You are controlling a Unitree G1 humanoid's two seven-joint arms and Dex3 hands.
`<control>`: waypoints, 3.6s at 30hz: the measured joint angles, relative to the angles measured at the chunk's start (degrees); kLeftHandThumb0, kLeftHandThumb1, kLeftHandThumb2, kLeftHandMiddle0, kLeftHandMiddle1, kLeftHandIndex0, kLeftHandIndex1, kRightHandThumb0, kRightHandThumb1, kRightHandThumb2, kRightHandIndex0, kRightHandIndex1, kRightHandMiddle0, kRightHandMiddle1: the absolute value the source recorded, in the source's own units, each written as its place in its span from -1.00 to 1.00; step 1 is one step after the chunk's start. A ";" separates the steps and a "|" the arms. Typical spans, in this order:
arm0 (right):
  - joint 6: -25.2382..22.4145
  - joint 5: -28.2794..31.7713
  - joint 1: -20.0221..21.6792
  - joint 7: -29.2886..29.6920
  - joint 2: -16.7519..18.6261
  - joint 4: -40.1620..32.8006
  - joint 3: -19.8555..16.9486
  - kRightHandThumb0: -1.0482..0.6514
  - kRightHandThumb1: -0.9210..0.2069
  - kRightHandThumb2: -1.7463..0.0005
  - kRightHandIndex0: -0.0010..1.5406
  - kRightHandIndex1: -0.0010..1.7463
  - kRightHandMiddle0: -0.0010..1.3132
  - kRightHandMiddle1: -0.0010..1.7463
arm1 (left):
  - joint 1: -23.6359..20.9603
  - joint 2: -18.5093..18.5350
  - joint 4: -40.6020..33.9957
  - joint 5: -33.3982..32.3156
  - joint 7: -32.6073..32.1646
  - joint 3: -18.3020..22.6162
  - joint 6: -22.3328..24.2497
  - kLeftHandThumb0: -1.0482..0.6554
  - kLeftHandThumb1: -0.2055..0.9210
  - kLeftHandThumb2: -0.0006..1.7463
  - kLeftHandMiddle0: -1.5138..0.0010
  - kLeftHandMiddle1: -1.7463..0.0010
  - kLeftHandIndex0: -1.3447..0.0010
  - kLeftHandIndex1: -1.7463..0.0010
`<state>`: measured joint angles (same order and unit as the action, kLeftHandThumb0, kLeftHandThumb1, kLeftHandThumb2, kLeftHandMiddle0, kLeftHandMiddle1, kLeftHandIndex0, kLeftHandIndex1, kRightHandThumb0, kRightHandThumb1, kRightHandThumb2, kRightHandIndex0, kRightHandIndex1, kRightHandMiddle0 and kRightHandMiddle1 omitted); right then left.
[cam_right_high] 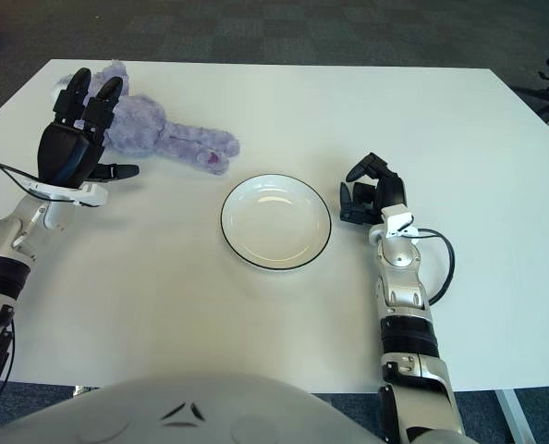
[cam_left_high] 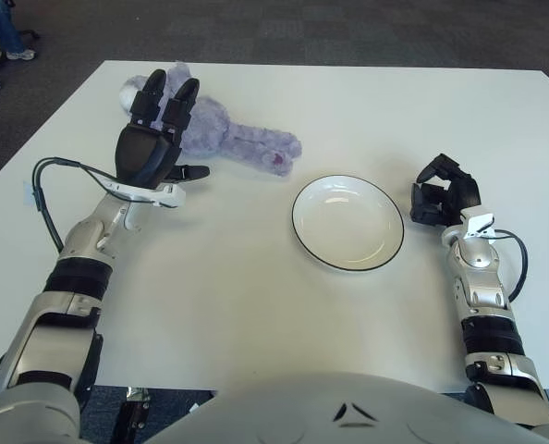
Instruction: Put the doll into the plate.
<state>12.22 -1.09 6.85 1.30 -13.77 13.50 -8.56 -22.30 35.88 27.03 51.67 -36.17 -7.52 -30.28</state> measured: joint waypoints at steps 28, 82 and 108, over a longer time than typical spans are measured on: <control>-0.49 0.12 0.45 -0.65 -0.05 0.30 -0.18 -0.36 0.15 -0.57 0.64 1.00 0.00 1.00 | -6.08 5.11 3.05 4.40 6.28 -7.68 7.93 -0.68 0.44 -0.36 1.00 1.00 1.00 0.89; -3.64 -0.62 0.40 0.56 -0.04 -1.63 0.23 -0.36 0.16 -0.57 0.61 1.00 -0.01 1.00 | -29.06 2.25 30.09 0.69 20.10 -20.33 1.02 -0.73 0.34 -0.31 1.00 1.00 1.00 1.00; -4.87 -0.74 -0.15 1.04 -0.12 -3.00 0.94 -0.35 0.14 -0.56 0.61 1.00 -0.01 1.00 | -35.05 -1.67 42.78 1.81 18.21 -27.55 2.08 -0.63 0.06 -0.16 0.99 0.99 1.00 1.00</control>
<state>7.35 -1.83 6.70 2.35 -13.88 10.51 -7.62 -57.35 34.21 69.81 53.48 -17.96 -35.07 -28.20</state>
